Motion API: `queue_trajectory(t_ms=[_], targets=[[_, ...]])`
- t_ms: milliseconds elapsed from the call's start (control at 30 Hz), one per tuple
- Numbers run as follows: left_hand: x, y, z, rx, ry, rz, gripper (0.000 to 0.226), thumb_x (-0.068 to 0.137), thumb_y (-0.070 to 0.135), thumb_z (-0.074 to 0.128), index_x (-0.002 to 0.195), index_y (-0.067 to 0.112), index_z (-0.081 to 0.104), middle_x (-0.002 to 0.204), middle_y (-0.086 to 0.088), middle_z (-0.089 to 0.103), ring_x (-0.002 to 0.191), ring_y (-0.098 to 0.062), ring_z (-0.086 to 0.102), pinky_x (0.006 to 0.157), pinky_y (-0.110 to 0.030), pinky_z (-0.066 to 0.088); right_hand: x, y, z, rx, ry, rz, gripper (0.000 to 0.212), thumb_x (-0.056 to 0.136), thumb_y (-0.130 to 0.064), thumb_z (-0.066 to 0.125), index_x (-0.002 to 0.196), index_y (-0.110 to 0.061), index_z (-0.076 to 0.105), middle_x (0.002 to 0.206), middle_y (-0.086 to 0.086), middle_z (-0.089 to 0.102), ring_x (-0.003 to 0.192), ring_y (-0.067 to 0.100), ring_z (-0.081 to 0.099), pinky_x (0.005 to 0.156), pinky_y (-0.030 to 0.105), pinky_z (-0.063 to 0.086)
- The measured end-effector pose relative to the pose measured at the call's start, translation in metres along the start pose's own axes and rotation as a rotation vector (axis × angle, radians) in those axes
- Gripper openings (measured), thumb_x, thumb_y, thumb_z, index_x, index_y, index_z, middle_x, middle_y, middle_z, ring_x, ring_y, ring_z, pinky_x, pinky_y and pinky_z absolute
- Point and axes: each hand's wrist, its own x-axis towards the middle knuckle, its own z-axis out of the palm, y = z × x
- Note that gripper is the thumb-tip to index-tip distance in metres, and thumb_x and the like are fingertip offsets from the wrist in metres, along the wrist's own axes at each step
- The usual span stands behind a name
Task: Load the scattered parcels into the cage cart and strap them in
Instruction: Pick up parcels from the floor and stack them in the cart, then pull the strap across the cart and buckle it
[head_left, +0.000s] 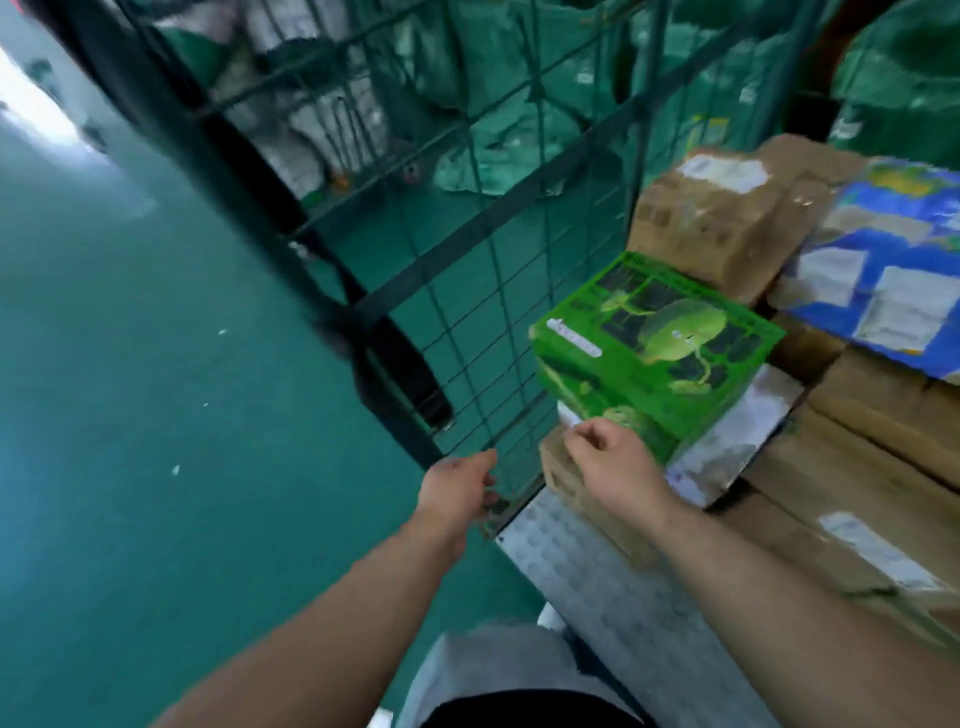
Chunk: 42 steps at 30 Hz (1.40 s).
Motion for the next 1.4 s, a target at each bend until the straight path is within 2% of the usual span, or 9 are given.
queue_trajectory(t_ms=[100, 200, 433, 567, 833, 967, 1067, 1267, 1400], targets=[[-0.009, -0.013, -0.037, -0.079, 0.302, -0.026, 0.054, 0.077, 0.052, 0.075, 0.103, 0.012, 0.049, 0.094, -0.009, 0.058, 0.073, -0.024, 0.055, 0.07, -0.033, 0.043, -0.033, 0.011, 0.011, 0.027, -0.113, 0.002, 0.022, 0.102, -0.036, 0.055, 0.088, -0.023, 0.065, 0.077, 0.008, 0.064, 0.06, 0.018, 0.047, 0.051, 0.026, 0.036], [-0.008, -0.008, -0.065, -0.134, 0.35, 0.044, 0.081, 0.085, 0.05, 0.075, 0.148, 0.024, 0.031, 0.136, -0.006, 0.05, 0.116, -0.029, 0.056, 0.1, -0.041, 0.044, -0.062, 0.016, 0.018, 0.04, -0.153, 0.004, 0.023, 0.103, -0.033, 0.055, 0.088, -0.017, 0.063, 0.074, 0.003, 0.059, 0.048, 0.011, 0.038, 0.04, 0.017, 0.03], [0.001, -0.004, -0.076, -0.036, 0.012, 0.157, 0.035, 0.09, 0.046, 0.074, 0.11, 0.02, 0.061, 0.124, -0.002, 0.066, 0.115, -0.02, 0.061, 0.098, -0.037, 0.042, -0.105, 0.033, 0.03, 0.209, 0.085, 0.113, 0.014, 0.099, -0.019, 0.061, 0.089, -0.014, 0.069, 0.075, 0.003, 0.065, 0.054, 0.009, 0.048, 0.046, 0.018, 0.037], [-0.002, -0.022, -0.047, -0.195, -0.333, 0.15, 0.024, 0.096, 0.027, 0.07, 0.114, 0.014, 0.059, 0.106, -0.007, 0.073, 0.091, -0.02, 0.071, 0.081, -0.032, 0.046, -0.133, 0.056, 0.031, 0.309, 0.254, 0.289, 0.017, 0.099, -0.022, 0.059, 0.091, -0.012, 0.07, 0.078, 0.008, 0.07, 0.061, 0.013, 0.053, 0.059, 0.027, 0.042], [-0.061, -0.096, 0.045, -0.064, -0.773, 0.013, 0.027, 0.108, 0.031, 0.046, 0.121, 0.025, 0.07, 0.13, -0.005, 0.064, 0.115, -0.018, 0.057, 0.112, -0.034, 0.04, -0.24, 0.138, 0.003, 0.448, 0.573, 0.513, 0.025, 0.101, -0.027, 0.058, 0.08, -0.016, 0.064, 0.083, 0.008, 0.067, 0.075, 0.02, 0.058, 0.067, 0.032, 0.045], [-0.139, -0.144, 0.099, 0.027, -0.92, -0.092, 0.027, 0.11, 0.03, 0.041, 0.121, 0.021, 0.064, 0.133, -0.007, 0.064, 0.122, -0.02, 0.06, 0.111, -0.036, 0.042, -0.31, 0.194, -0.038, 0.593, 0.804, 0.637, 0.023, 0.103, -0.026, 0.054, 0.104, -0.009, 0.07, 0.094, 0.006, 0.068, 0.082, 0.019, 0.06, 0.079, 0.038, 0.053], [-0.192, -0.182, 0.144, 0.013, -0.929, -0.24, 0.029, 0.111, 0.031, 0.038, 0.127, 0.02, 0.059, 0.14, -0.011, 0.061, 0.116, -0.025, 0.061, 0.105, -0.04, 0.043, -0.369, 0.238, -0.078, 0.731, 1.003, 0.666, 0.02, 0.102, -0.026, 0.056, 0.102, -0.011, 0.07, 0.096, 0.007, 0.069, 0.085, 0.02, 0.061, 0.089, 0.042, 0.053], [-0.248, -0.222, 0.22, -0.108, -0.797, -0.346, 0.059, 0.109, 0.055, 0.02, 0.144, 0.015, 0.045, 0.118, -0.016, 0.069, 0.12, -0.033, 0.062, 0.116, -0.045, 0.039, -0.491, 0.325, -0.153, 0.835, 1.306, 0.759, 0.014, 0.095, -0.02, 0.054, 0.082, -0.017, 0.058, 0.085, 0.007, 0.059, 0.072, 0.022, 0.054, 0.065, 0.029, 0.049], [-0.239, -0.224, 0.248, -0.059, -0.596, -0.235, 0.047, 0.111, 0.042, 0.022, 0.122, 0.015, 0.058, 0.099, -0.011, 0.069, 0.105, -0.026, 0.065, 0.093, -0.035, 0.05, -0.563, 0.381, -0.201, 0.875, 1.537, 0.887, 0.034, 0.094, -0.037, 0.06, 0.121, -0.02, 0.048, 0.109, 0.003, 0.055, 0.097, 0.026, 0.054, 0.084, 0.035, 0.046]])
